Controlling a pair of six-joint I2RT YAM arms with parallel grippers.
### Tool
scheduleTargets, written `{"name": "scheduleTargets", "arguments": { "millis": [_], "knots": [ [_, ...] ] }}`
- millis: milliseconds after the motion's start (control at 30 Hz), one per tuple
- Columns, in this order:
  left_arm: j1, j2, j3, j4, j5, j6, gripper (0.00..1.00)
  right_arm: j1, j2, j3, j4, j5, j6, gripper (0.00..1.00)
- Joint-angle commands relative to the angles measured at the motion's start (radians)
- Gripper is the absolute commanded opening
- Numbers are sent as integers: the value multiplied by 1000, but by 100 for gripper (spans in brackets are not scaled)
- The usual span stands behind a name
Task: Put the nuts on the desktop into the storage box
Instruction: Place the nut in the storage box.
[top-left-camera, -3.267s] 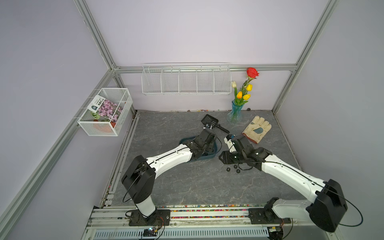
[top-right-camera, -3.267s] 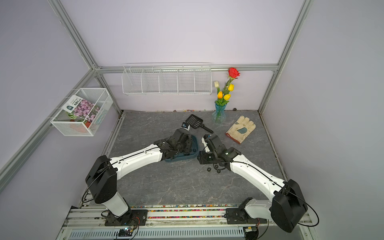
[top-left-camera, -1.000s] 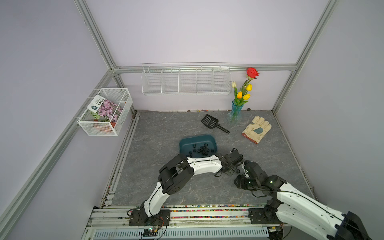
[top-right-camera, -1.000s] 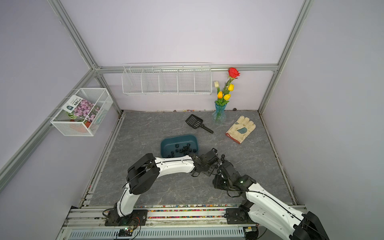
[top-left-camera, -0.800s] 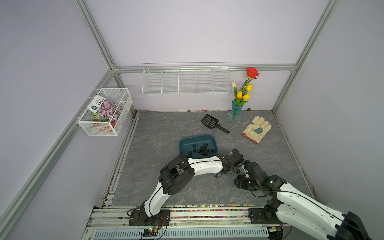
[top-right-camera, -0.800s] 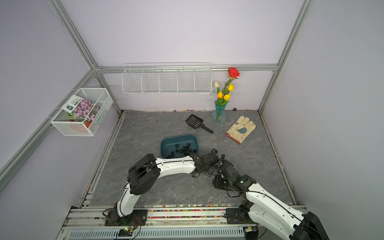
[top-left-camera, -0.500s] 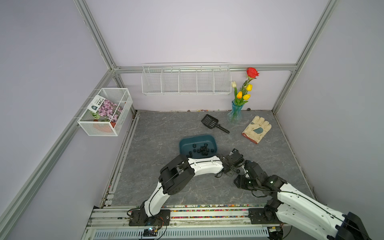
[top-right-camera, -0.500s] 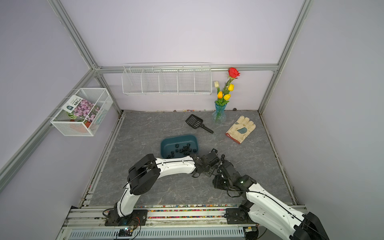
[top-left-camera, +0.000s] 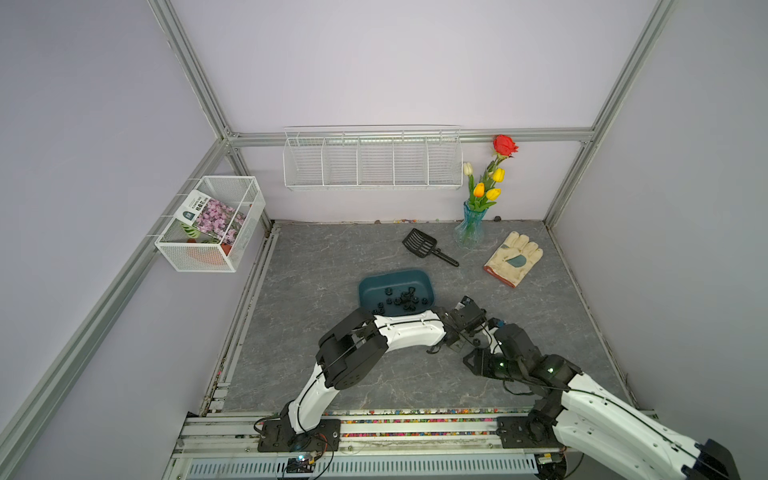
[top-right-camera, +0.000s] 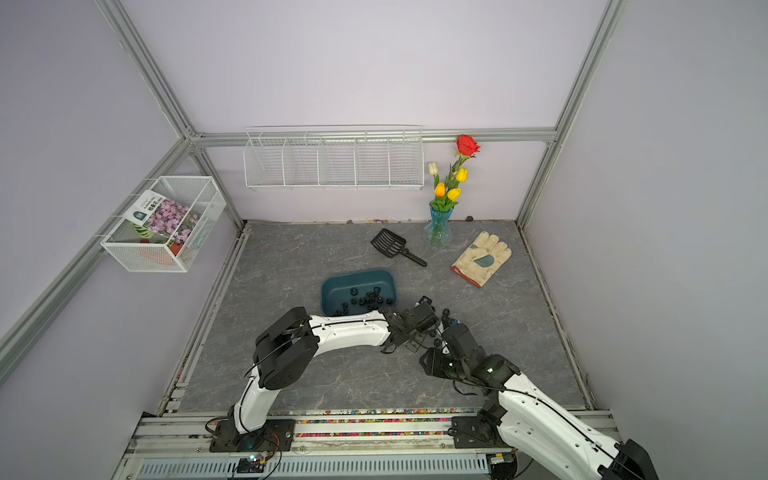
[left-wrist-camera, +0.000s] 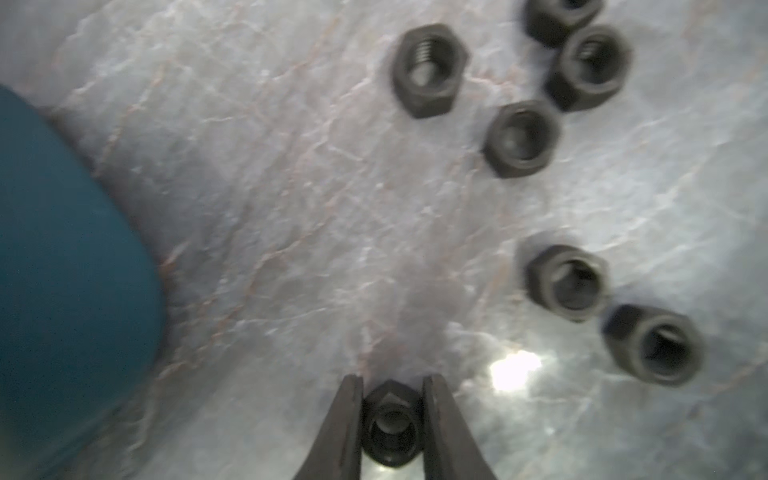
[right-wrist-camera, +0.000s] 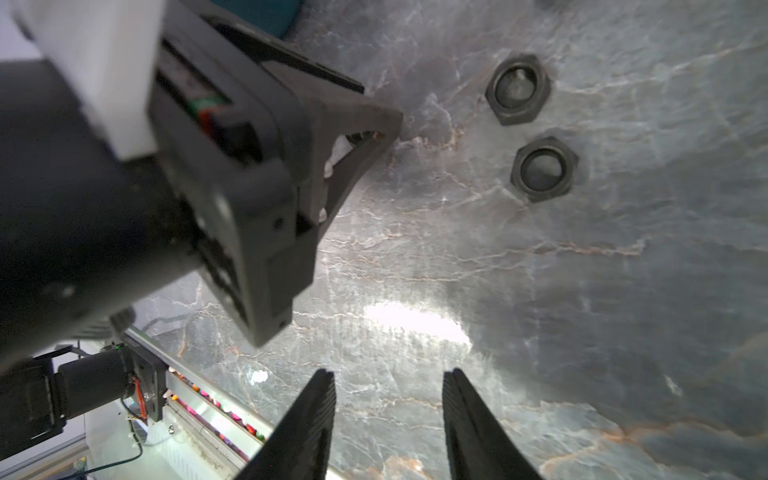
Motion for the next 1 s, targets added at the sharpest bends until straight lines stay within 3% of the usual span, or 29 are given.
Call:
{"name": "scheduleTargets", "arguments": {
  "millis": [0, 233, 467, 967],
  "knots": [
    [37, -66, 32, -23, -32, 27, 12, -2, -21, -16, 20, -9, 3, 47],
    [96, -160, 52, -33, -68, 64, 12, -2, -4, 21, 72, -22, -39, 47],
    [158, -236, 70, -49, -124, 96, 12, -2, 104, 134, 102, -45, -128, 48],
    [400, -271, -84, 48, -53, 77, 12, -2, 550, 514, 90, -127, -322, 48]
  ]
}}
